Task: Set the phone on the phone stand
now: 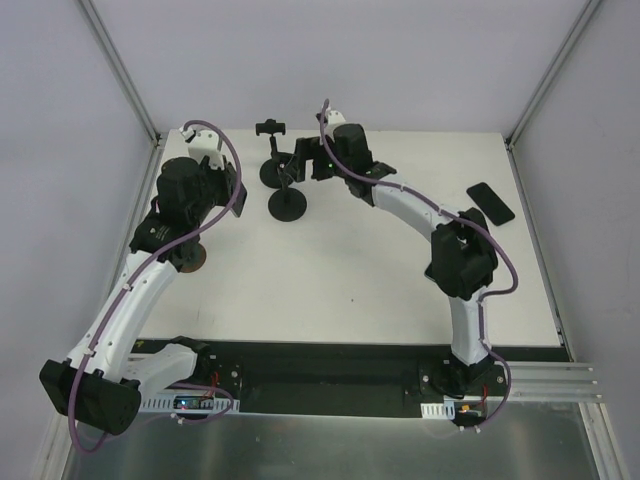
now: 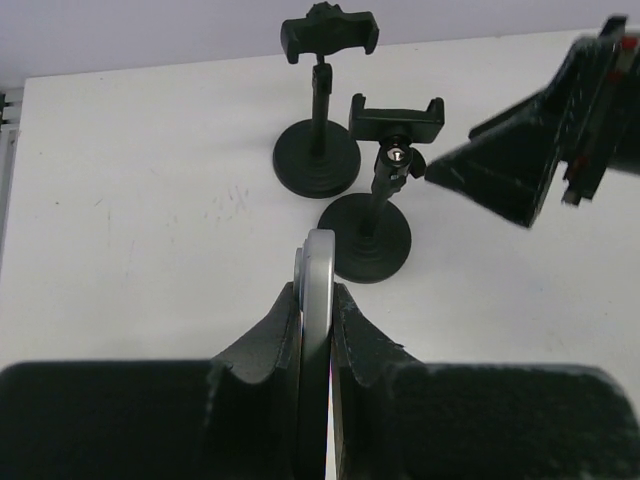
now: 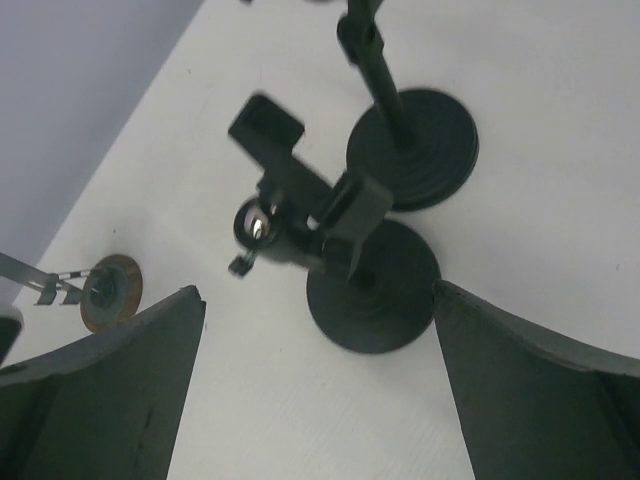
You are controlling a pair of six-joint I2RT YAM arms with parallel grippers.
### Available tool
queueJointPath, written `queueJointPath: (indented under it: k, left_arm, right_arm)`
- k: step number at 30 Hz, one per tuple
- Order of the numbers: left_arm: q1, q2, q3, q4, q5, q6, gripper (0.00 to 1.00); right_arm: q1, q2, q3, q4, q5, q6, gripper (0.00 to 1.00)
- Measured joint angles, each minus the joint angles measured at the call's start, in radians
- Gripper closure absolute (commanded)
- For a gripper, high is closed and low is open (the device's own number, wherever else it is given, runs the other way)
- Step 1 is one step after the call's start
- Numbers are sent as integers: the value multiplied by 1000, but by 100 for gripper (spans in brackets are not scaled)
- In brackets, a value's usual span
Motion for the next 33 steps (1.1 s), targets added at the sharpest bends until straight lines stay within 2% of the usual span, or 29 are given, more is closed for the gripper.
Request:
queueJointPath:
  k: [6, 9, 13, 15, 20, 23, 24, 26, 27, 30, 33]
  left_arm:
    - [5, -16, -86, 61, 34, -5, 100]
    - [5, -24, -136, 61, 40, -6, 100]
    - [5, -29, -161, 63, 55, -6, 100]
    - [5, -31, -162, 66, 61, -6, 100]
    - [5, -32, -162, 86, 80, -10, 100]
    - [5, -32, -164, 90, 88, -12, 100]
    - [5, -32, -164, 92, 89, -13, 100]
    - [5, -32, -166, 93, 90, -14, 100]
    - [5, -32, -166, 94, 91, -14, 100]
    - [5, -32, -166, 100, 91, -14, 100]
    - [8, -32, -166, 102, 92, -14, 100]
  right_arm:
    - [-125, 171, 276, -30, -289, -85, 1]
    - [-161, 228, 350, -33, -417, -128, 9]
    - [-169, 286, 399, -38, -557, -172, 31]
    - [-162, 301, 399, -33, -605, -187, 34]
    - [-147, 311, 393, -23, -643, -233, 44]
    - [-148, 311, 386, -10, -651, -248, 54]
    - [-148, 311, 383, -6, -653, -248, 65]
    - [-150, 311, 379, 0, -653, -252, 71]
    - [-150, 311, 375, 5, -649, -257, 81]
    - [-144, 307, 346, 41, -637, -266, 95]
    - [-122, 267, 267, 54, -572, -253, 98]
